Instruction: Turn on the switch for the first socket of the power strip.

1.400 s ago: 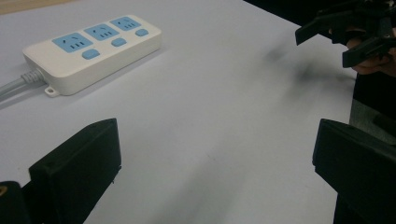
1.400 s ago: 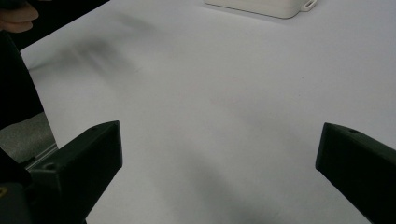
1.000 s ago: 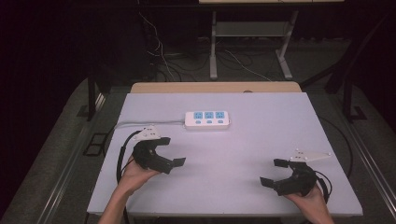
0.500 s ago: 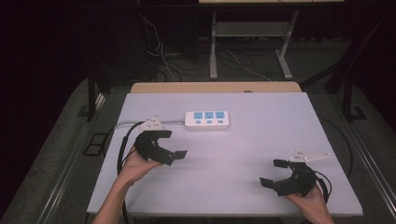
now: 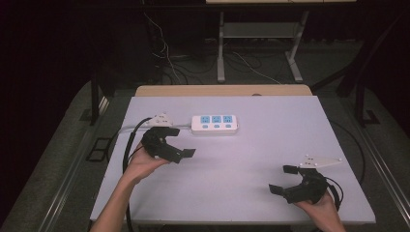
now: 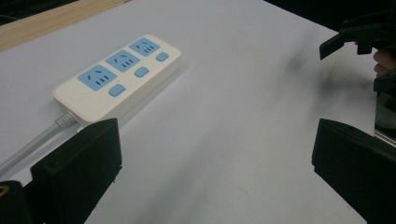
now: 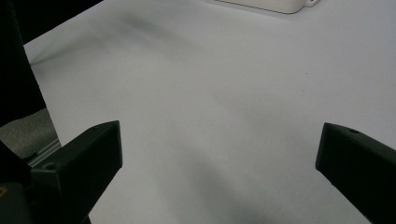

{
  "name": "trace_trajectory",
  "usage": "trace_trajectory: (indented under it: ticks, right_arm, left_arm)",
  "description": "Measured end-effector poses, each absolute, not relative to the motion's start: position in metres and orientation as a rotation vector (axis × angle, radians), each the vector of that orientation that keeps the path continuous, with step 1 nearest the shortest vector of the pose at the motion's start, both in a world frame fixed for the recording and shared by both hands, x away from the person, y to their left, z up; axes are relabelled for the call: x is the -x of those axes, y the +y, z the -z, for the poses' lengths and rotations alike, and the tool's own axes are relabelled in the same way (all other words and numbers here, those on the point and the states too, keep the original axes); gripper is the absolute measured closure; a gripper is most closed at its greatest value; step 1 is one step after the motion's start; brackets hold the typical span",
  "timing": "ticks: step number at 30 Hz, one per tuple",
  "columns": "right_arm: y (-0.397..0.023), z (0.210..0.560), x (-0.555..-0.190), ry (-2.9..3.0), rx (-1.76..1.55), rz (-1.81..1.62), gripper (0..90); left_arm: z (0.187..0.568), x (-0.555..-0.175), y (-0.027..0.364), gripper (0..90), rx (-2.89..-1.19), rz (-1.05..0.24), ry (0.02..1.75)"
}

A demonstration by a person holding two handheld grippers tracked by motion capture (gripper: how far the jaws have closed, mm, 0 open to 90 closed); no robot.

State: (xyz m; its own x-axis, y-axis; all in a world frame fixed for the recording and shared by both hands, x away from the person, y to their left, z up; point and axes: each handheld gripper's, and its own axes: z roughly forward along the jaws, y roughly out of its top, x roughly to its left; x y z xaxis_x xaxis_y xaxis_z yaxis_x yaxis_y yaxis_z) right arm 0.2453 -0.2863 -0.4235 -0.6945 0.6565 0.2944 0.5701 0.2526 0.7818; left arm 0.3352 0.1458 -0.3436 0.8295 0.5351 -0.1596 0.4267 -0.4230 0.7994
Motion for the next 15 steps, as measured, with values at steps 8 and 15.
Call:
trace_trajectory:
  ticks: [8,15]
  right_arm:
    - [-0.287,0.424,-0.245,2.413,-1.183,-1.442,0.1]
    - [-0.287,0.424,-0.245,2.413,-1.186,-1.441,0.1]
  left_arm:
    - [0.336,-0.344,0.142,0.2,-2.098,-0.154,0.692]
    - [0.331,-0.353,0.141,0.2,-2.109,-0.16,0.691]
